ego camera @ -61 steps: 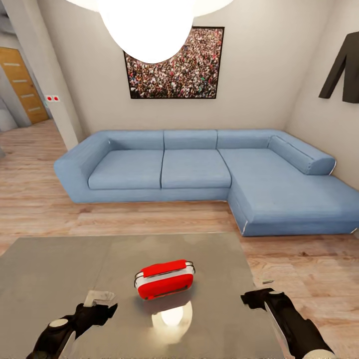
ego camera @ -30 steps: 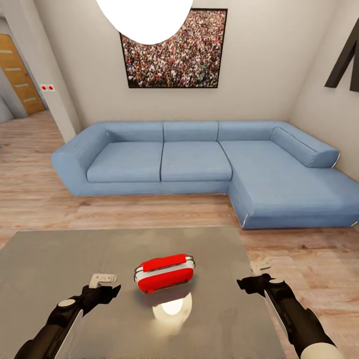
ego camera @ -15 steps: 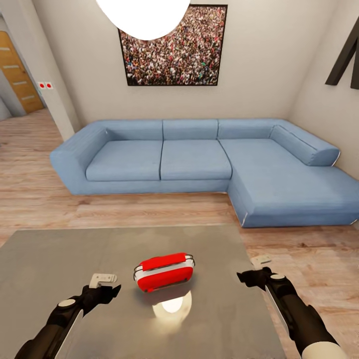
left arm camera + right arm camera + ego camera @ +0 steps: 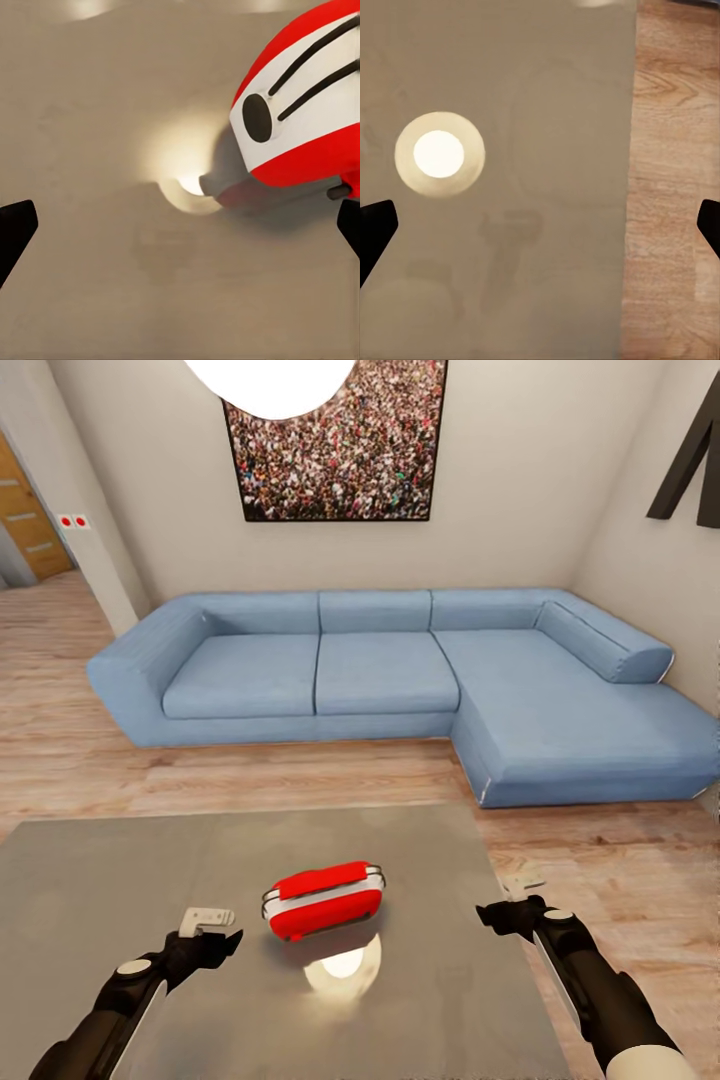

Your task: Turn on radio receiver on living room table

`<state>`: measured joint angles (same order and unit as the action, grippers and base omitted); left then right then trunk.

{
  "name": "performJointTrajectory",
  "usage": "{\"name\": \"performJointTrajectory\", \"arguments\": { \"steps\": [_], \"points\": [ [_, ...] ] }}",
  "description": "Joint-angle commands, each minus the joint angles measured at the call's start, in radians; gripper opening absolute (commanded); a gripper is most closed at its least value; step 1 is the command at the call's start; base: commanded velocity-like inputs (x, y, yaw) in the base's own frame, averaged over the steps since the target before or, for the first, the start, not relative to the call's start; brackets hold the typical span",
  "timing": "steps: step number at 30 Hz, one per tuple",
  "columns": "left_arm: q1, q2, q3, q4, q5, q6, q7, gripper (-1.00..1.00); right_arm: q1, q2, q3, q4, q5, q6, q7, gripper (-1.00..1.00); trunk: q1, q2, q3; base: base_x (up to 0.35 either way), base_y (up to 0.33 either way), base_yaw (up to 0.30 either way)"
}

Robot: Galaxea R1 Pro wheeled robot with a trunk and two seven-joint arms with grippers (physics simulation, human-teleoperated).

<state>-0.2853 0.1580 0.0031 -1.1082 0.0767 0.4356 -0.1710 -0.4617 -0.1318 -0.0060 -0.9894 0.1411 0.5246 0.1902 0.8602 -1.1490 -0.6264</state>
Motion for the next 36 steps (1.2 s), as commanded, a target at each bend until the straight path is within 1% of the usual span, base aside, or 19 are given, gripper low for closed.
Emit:
{"name": "performJointTrajectory", "arguments": {
  "steps": [1,14,26,36],
  "points": [
    [0.000,0.000,0.000,0.000,0.000,0.000,0.000,1.00,0.000,0.000,0.000,0.000,0.000,0.000,0.000,1.00,0.000,0.000,-0.002,0.000,0.000,-0.067],
    [0.000,0.000,0.000,0.000,0.001,0.000,-0.001,1.00,0.000,0.000,0.000,-0.001,0.000,0.001,0.000,1.00,0.000,0.000,-0.022,0.000,0.000,-0.062],
    [0.000,0.000,0.000,0.002,0.002,0.000,-0.002,1.00,0.000,-0.001,0.000,-0.002,0.000,0.002,-0.001,1.00,0.000,0.000,-0.041,0.000,0.000,-0.009],
    [0.000,0.000,-0.001,-0.001,0.000,0.000,-0.002,1.00,0.000,-0.001,0.000,-0.003,0.000,0.002,0.000,1.00,0.000,0.000,-0.045,0.000,0.000,0.000]
  ]
}}
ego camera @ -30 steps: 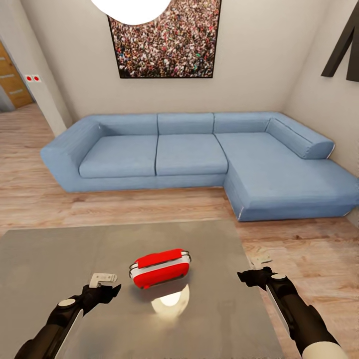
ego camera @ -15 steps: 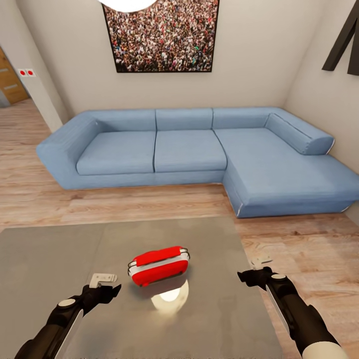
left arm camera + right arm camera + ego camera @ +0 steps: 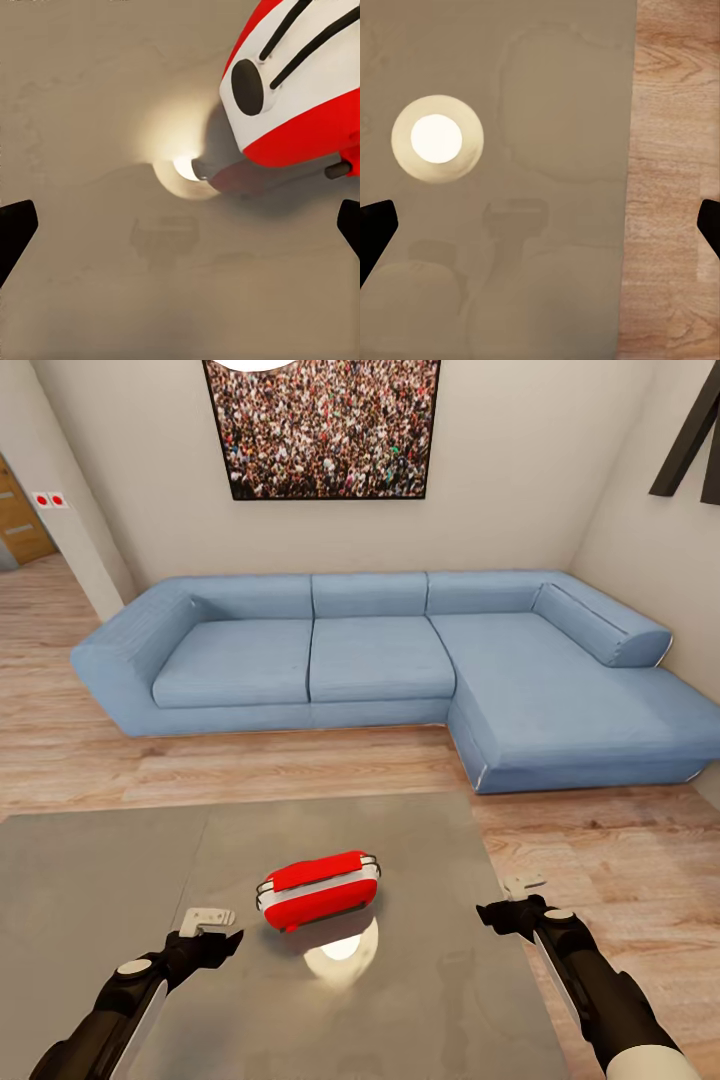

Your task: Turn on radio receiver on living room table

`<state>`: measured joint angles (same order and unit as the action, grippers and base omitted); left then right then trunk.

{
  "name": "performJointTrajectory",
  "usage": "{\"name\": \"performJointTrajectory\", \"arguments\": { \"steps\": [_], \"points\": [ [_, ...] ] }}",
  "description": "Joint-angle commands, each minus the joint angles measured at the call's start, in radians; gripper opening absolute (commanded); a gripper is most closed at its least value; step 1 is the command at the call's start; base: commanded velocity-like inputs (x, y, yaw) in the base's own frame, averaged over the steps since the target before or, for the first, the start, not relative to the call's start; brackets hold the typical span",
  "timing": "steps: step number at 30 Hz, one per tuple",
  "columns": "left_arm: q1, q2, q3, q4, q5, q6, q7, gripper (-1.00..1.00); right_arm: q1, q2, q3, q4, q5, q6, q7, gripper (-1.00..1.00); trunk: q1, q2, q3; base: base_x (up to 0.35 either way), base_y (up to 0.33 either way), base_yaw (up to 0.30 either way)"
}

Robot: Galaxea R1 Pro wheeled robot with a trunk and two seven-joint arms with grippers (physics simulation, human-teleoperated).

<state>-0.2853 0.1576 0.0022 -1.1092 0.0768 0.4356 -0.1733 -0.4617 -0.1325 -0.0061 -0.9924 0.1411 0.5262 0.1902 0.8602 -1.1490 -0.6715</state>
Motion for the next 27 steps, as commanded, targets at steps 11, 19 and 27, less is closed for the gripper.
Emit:
{"name": "performJointTrajectory", "arguments": {
  "steps": [11,19,27],
  "points": [
    [0.000,0.000,-0.001,0.000,0.000,0.000,0.000,1.00,0.000,0.000,0.000,-0.001,0.000,0.002,0.000,1.00,0.000,0.000,0.000,0.000,0.000,0.000],
    [0.000,0.000,-0.001,0.001,0.000,0.000,-0.002,1.00,0.000,-0.001,0.000,-0.001,0.000,0.003,0.000,1.00,0.000,0.000,0.000,0.000,0.000,0.000],
    [0.000,0.000,0.000,0.002,0.000,-0.001,-0.003,1.00,0.000,0.000,0.001,0.000,0.000,0.003,0.000,1.00,0.000,0.000,0.000,0.000,0.000,0.000]
  ]
}}
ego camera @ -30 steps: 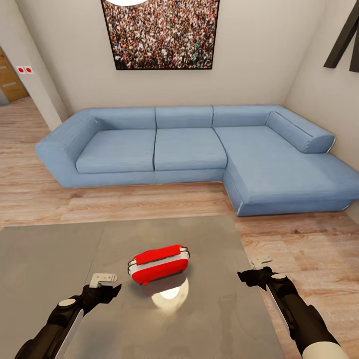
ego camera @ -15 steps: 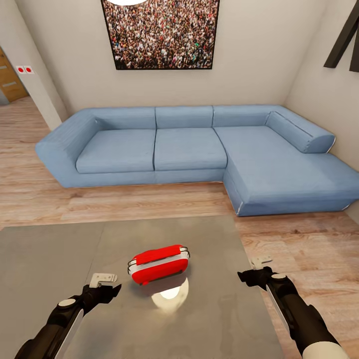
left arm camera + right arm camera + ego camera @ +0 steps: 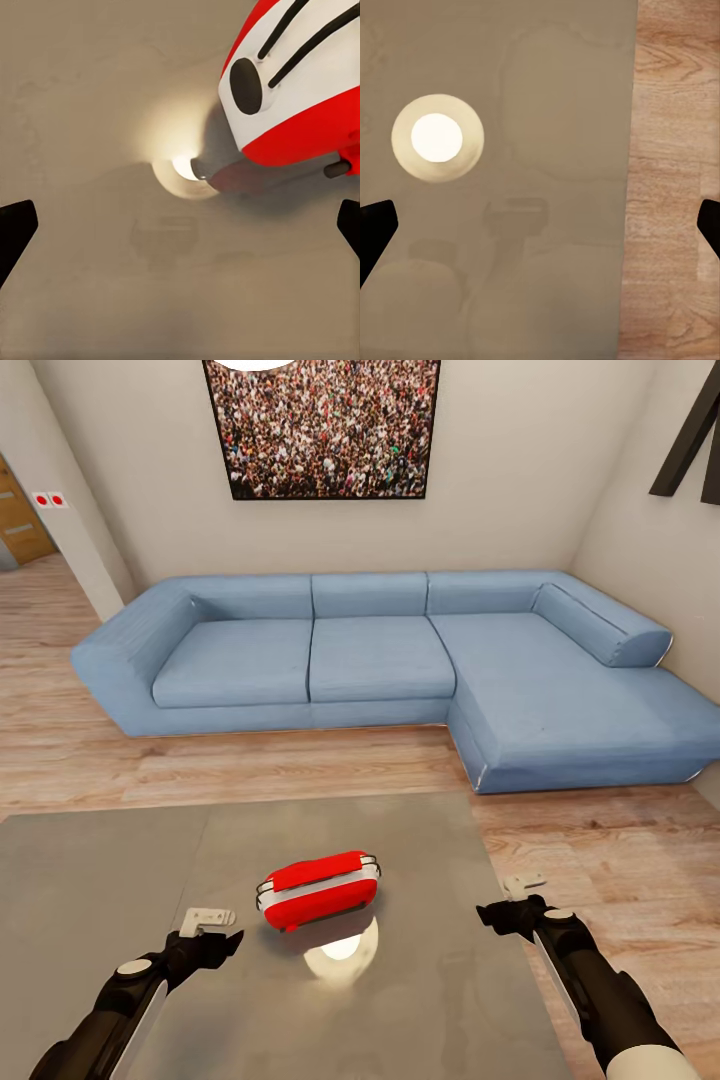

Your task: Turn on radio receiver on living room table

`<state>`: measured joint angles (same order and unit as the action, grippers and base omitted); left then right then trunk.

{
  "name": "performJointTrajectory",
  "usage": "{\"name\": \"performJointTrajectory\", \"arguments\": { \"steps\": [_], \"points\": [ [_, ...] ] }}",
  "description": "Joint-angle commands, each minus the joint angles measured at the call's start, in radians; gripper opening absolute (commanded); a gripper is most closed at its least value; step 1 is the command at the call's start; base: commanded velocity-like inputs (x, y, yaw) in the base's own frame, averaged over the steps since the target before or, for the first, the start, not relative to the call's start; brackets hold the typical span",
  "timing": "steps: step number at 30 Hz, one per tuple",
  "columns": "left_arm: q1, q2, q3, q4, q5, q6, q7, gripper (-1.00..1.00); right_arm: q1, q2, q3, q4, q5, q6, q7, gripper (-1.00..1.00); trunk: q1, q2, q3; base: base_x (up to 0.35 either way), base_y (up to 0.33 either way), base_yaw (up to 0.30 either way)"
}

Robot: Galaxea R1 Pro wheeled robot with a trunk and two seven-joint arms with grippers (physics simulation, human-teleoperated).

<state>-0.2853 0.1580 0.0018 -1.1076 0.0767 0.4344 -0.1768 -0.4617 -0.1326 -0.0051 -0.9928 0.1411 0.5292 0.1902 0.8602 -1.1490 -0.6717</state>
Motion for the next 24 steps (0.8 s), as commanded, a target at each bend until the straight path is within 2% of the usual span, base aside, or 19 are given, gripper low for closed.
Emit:
{"name": "performJointTrajectory", "arguments": {
  "steps": [1,13,24],
  "points": [
    [0.000,0.000,0.000,0.000,0.000,0.000,0.000,1.00,0.000,0.000,0.000,0.000,0.000,0.000,0.000,1.00,0.000,0.000,0.000,0.000,0.000,0.000],
    [0.000,0.001,0.000,0.000,0.000,0.000,-0.001,1.00,0.000,0.000,0.001,0.000,0.001,0.001,0.000,1.00,0.000,0.000,0.000,0.000,0.000,0.000],
    [0.000,0.007,0.001,0.000,0.005,-0.005,-0.004,1.00,0.000,-0.001,0.002,0.000,0.003,0.000,-0.001,1.00,0.000,0.000,-0.016,0.000,0.000,0.000]
  ]
}}
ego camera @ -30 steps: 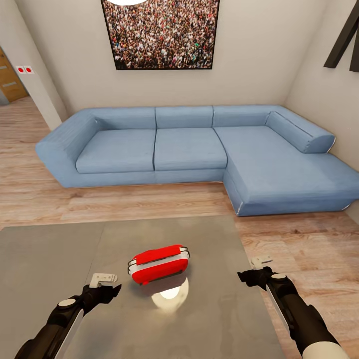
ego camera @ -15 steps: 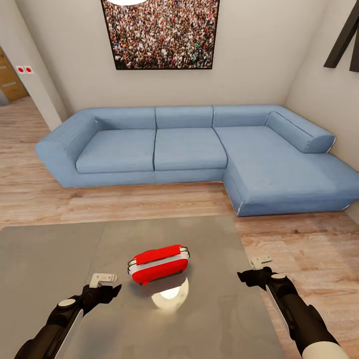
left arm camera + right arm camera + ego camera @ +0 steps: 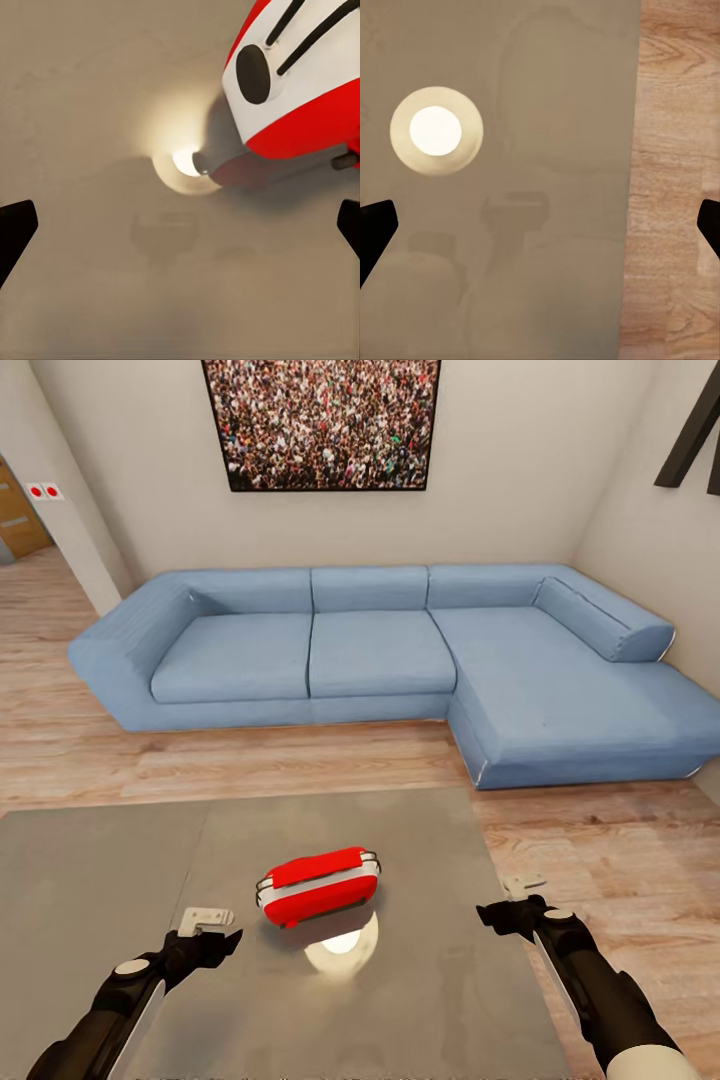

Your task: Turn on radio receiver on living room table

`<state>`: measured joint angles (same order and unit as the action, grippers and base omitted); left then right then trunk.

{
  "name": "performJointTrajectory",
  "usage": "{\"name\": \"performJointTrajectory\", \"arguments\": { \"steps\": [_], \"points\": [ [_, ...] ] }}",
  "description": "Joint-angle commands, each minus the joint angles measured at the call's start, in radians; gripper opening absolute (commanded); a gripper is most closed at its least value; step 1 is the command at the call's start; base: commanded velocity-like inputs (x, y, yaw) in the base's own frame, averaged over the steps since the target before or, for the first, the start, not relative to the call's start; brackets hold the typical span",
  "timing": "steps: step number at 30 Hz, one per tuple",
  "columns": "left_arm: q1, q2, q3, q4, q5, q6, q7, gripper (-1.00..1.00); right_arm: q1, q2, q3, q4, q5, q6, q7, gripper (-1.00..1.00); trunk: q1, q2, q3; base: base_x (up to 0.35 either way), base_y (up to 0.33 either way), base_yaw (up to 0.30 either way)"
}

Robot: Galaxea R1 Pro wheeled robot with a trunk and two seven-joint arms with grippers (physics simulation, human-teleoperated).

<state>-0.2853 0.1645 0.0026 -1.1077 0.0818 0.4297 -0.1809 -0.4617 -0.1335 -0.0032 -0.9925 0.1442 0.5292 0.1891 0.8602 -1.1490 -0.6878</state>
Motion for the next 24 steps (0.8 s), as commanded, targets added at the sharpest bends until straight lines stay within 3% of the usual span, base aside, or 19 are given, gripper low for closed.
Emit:
{"name": "performJointTrajectory", "arguments": {
  "steps": [1,24],
  "points": [
    [0.000,0.001,0.000,0.001,0.001,-0.001,0.000,1.00,0.000,0.001,0.000,0.000,0.001,0.000,-0.001,1.00,0.000,0.000,-0.002,0.000,0.000,0.000],
    [0.000,0.005,0.002,0.006,0.007,0.004,0.001,1.00,0.000,0.003,0.005,0.000,0.001,0.001,-0.008,1.00,0.000,0.000,-0.039,0.000,0.000,0.000]
  ]
}}
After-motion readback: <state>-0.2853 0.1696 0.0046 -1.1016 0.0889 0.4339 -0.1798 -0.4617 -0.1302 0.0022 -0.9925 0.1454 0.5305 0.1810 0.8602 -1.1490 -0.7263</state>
